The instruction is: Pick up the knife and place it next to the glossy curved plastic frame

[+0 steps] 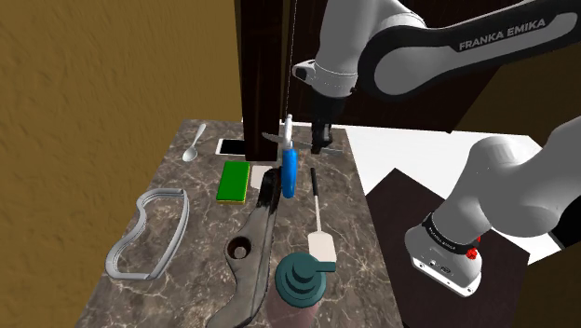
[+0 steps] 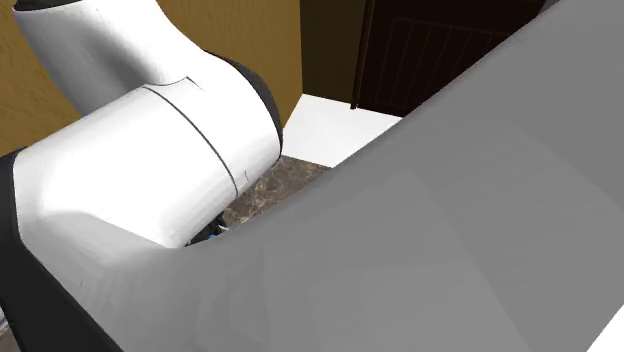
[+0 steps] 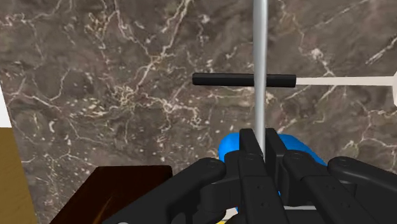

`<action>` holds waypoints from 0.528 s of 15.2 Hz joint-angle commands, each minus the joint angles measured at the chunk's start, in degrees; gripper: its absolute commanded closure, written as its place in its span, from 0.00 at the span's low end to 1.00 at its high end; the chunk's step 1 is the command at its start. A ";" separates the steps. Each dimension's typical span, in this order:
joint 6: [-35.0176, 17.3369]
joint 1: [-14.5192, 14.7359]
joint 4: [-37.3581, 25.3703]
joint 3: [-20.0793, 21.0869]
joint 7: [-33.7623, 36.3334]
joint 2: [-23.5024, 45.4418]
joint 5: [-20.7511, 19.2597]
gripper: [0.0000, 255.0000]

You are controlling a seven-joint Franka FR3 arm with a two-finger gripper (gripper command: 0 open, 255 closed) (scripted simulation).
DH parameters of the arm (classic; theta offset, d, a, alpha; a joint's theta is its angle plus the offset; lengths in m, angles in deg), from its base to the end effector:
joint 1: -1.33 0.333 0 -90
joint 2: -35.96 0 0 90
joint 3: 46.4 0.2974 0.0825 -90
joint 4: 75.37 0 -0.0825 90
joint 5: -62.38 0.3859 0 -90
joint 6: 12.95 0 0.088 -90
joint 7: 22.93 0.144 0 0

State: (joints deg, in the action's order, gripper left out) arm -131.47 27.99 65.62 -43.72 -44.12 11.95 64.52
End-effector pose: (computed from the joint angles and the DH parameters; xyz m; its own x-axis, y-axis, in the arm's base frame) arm 0.3715 0.2118 0.3949 0.6516 0.7579 0.0299 0.7583 -0.6518 -0.0037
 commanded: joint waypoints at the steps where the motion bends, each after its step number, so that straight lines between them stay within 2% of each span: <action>1: -0.10 1.22 -1.05 2.05 2.83 1.13 0.81 1.00; 8: -0.63 4.85 -7.30 9.04 12.71 7.58 2.15 1.00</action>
State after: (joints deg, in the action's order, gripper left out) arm -132.03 32.31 59.92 -35.82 -33.15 17.90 66.62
